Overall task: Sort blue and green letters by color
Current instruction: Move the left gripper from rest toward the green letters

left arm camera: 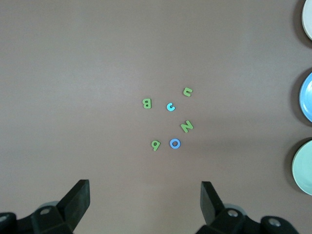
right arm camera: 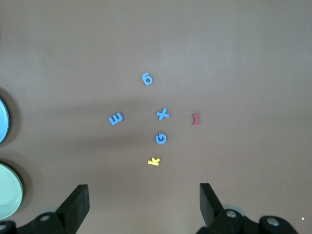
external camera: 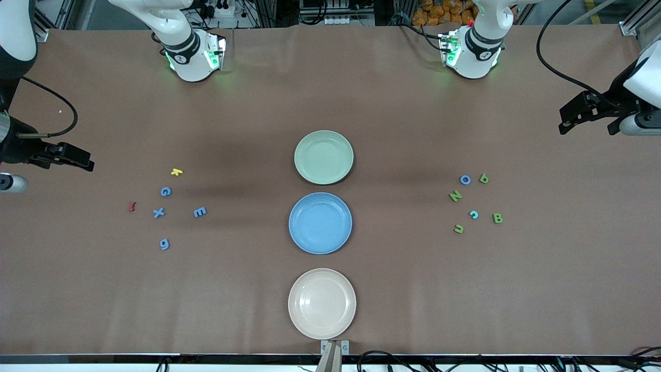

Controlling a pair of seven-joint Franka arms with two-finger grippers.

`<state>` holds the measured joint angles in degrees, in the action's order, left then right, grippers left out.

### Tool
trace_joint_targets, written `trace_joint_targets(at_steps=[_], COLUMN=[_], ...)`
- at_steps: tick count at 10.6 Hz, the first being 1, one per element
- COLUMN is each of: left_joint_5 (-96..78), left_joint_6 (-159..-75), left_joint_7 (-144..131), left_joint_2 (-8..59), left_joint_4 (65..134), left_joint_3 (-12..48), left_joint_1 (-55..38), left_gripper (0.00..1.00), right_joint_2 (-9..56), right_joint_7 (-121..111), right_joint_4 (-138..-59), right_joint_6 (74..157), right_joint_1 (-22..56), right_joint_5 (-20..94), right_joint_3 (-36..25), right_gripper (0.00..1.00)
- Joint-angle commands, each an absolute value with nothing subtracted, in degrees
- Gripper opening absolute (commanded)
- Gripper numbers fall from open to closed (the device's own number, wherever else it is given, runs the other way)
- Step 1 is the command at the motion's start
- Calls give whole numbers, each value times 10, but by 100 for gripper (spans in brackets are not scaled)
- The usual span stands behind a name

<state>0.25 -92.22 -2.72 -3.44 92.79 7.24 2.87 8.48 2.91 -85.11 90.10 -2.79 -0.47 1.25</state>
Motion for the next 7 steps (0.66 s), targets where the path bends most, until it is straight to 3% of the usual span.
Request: trace_joint_targets(at_steps=[1, 7], left_joint_5=[-2, 4], left_joint_6=[-917, -917], left_joint_7=[-29, -25], left_joint_2=[-27, -12], left_joint_4=[912, 917], left_joint_3=[75, 74], left_joint_1=[31, 32], left_gripper=[100, 100], right_joint_2=[85, 85], right_joint_7=[38, 38], right_joint_4=[-851, -851], right_joint_6=[900, 900], right_joint_1=[-28, -28], right_joint_5=[-11, -11], right_joint_3=[13, 13], right_gripper=[100, 100])
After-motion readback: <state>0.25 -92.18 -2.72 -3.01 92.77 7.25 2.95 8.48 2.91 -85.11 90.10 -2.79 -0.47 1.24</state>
